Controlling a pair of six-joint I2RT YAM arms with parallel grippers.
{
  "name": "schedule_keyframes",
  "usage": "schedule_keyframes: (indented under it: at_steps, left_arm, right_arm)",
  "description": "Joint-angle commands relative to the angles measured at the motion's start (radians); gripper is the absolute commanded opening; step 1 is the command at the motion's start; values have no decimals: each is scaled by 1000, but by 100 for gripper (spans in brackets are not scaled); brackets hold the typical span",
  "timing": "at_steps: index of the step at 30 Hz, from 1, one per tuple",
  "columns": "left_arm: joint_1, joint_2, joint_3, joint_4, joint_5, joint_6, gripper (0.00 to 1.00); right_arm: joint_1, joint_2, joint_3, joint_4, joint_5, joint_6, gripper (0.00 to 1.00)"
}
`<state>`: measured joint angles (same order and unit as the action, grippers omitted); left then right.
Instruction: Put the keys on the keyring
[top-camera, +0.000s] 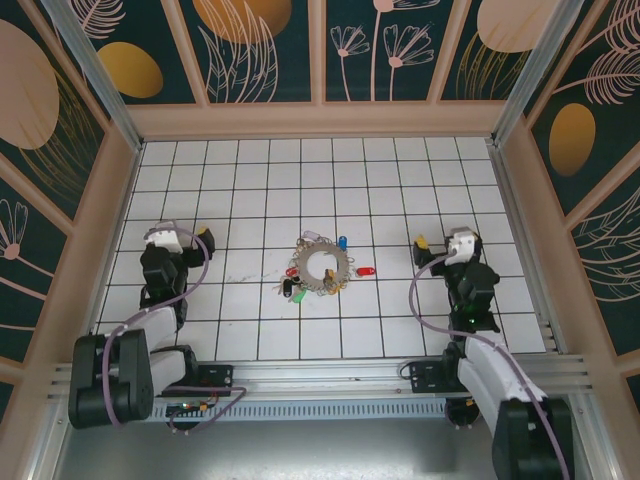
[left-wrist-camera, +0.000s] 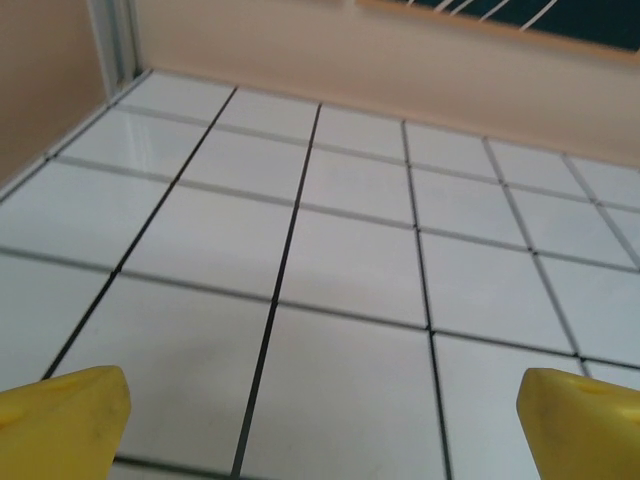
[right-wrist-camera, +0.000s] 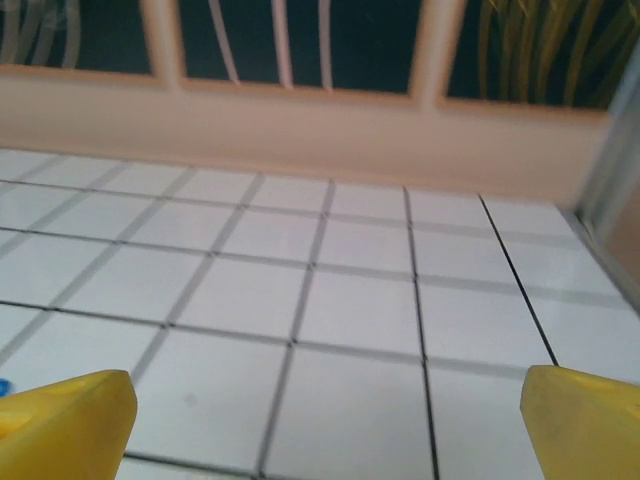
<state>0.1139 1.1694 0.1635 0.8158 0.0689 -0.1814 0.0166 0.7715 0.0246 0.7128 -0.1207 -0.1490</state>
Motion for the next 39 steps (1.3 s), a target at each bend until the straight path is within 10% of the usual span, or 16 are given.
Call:
schedule_keyframes:
  at_steps: [1, 13, 39]
  left_arm:
    - [-8, 48, 2, 212, -23, 3, 99]
    - [-65, 339, 15, 546, -60, 90, 99]
    - [-82, 351, 67, 467, -101, 94, 99]
  right_arm:
    - [-32, 146, -45, 351, -44, 59, 99]
    - [-81, 785, 84, 809, -56, 146, 99]
    - [-52, 768, 215, 520, 89, 160, 99]
